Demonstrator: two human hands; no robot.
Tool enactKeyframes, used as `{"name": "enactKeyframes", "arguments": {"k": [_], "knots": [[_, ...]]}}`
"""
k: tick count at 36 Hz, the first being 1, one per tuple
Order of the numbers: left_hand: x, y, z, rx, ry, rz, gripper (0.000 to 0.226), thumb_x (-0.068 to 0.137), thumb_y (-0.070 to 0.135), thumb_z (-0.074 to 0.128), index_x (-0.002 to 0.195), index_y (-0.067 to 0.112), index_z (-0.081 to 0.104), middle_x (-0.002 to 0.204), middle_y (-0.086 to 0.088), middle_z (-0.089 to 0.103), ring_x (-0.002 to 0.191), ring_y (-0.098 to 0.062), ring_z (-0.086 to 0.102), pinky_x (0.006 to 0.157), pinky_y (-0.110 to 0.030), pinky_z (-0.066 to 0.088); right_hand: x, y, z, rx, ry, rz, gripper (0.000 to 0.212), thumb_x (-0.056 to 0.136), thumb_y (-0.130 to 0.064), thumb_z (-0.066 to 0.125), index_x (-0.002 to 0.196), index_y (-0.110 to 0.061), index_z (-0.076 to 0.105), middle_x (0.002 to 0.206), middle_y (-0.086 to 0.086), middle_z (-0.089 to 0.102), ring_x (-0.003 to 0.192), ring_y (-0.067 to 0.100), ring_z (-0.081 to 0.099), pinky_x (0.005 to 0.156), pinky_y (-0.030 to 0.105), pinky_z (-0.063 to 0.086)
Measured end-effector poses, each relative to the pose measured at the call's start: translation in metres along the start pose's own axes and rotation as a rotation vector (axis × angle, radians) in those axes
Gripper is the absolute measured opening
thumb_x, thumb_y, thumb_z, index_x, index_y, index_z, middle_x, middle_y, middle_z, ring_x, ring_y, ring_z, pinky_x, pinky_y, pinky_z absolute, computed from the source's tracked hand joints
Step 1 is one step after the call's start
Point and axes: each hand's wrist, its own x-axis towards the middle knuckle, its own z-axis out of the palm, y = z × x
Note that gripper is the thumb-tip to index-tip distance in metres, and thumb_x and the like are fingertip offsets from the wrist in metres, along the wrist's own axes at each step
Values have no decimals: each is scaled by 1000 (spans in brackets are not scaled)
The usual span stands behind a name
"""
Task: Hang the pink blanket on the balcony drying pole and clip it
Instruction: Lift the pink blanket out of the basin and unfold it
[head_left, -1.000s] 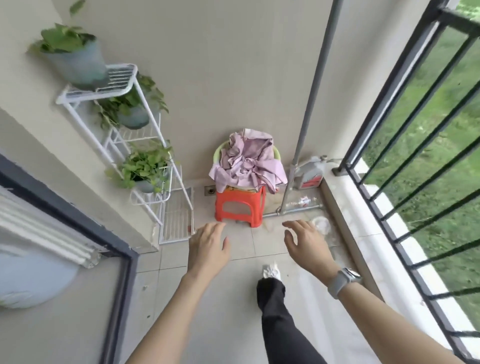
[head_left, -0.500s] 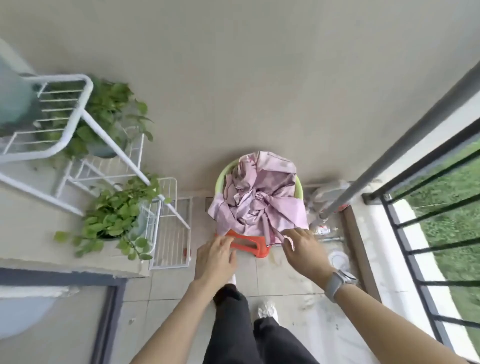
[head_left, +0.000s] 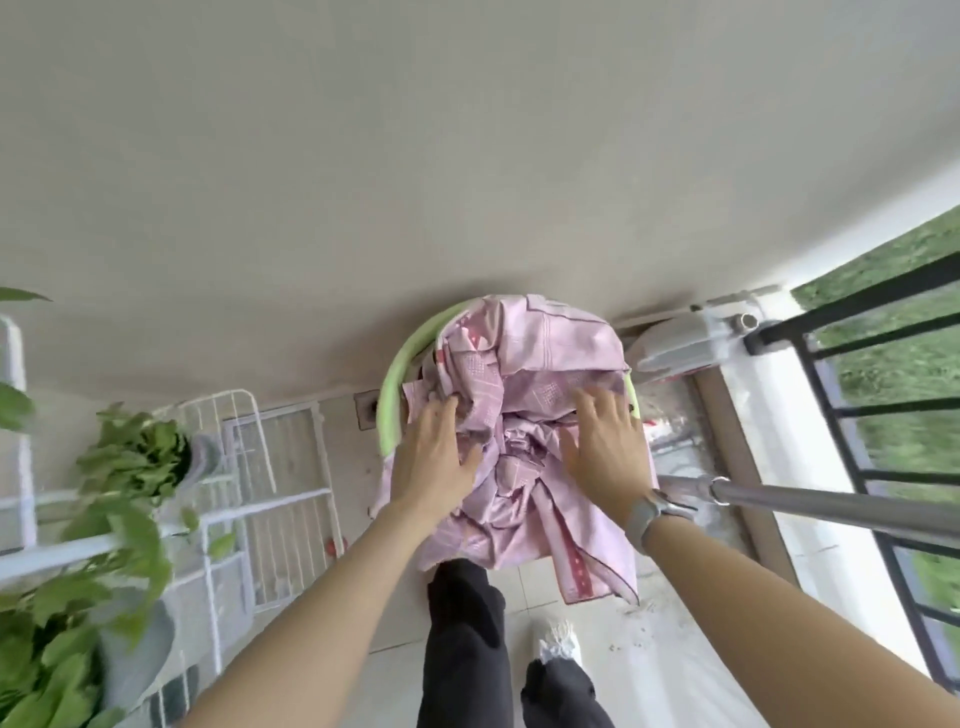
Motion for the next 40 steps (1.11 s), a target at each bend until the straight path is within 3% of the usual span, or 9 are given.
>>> {"name": "enactKeyframes", "arguments": {"k": [4, 7, 13, 16, 20, 27, 31, 35, 40], "knots": [[44, 4, 14, 51, 66, 52, 89, 81, 52, 59, 147, 18, 10, 154, -14, 6, 141, -31, 11, 109, -44, 27, 54, 13, 14, -153, 5, -3, 69, 79, -28, 61, 139, -16, 29, 140, 15, 37, 128, 35, 35, 101, 51, 32], [62, 5, 25, 85, 99, 58, 90, 75, 51, 66, 144, 21, 17, 152, -16, 6, 139, -35, 10, 110, -45, 25, 75, 32, 21, -238, -44, 10, 66, 84, -30, 57, 141, -23, 25, 145, 13, 28, 133, 34, 26, 102, 51, 29], [81, -12, 34, 9, 132, 75, 26, 85, 16, 62, 109, 6, 61, 132, -10, 39, 120, -29, 44, 90, -43, 47, 84, 58, 16, -95, -66, 8, 21, 90, -18, 49, 108, -14, 60, 119, 8, 54, 108, 33, 49, 79, 43, 48], [81, -19, 23, -164, 162, 97, 13, 88, 3, 54, 98, 0, 62, 119, -12, 55, 110, -28, 53, 87, -31, 40, 84, 55, 5, 104, -22, 119, 20, 93, -21, 45, 96, -9, 60, 103, 14, 62, 93, 37, 57, 72, 41, 47], [75, -17, -1, -429, 255, 7, 7, 92, 5, 47, 94, 3, 53, 93, -12, 63, 91, -32, 59, 75, -36, 42, 92, 46, -19, 407, 57, 343, 21, 93, -14, 43, 101, -2, 58, 98, 23, 64, 92, 40, 56, 73, 38, 41], [56, 16, -63, -512, 498, 51, 11, 96, 7, 34, 98, 5, 45, 76, -1, 47, 62, -18, 42, 59, -28, 23, 101, 19, -77, 807, 140, 318, 14, 90, -7, 48, 83, -7, 59, 64, -6, 52, 53, 2, 50, 45, 6, 34], [72, 12, -59, -270, 414, 6, 18, 93, 12, 40, 109, 9, 50, 104, -11, 55, 92, -30, 52, 73, -33, 35, 96, 16, -69, 896, 190, 365, 20, 90, -18, 54, 107, -8, 58, 80, -3, 62, 77, 11, 60, 70, 25, 50], [82, 3, -34, 47, 190, 19, 52, 85, 21, 55, 135, 15, 40, 138, -14, 37, 127, -34, 33, 103, -46, 28, 81, 27, -30, 601, 109, 283, 46, 90, -23, 54, 132, -10, 40, 126, 15, 48, 117, 27, 44, 101, 39, 37], [76, -9, -5, 305, 130, 148, 74, 79, 40, 64, 142, 23, 30, 153, -10, 17, 142, -35, 3, 109, -63, 5, 60, 26, 4, 233, 189, 96, 60, 80, -26, 65, 134, -18, 40, 121, 16, 47, 107, 34, 47, 86, 47, 44]]}}
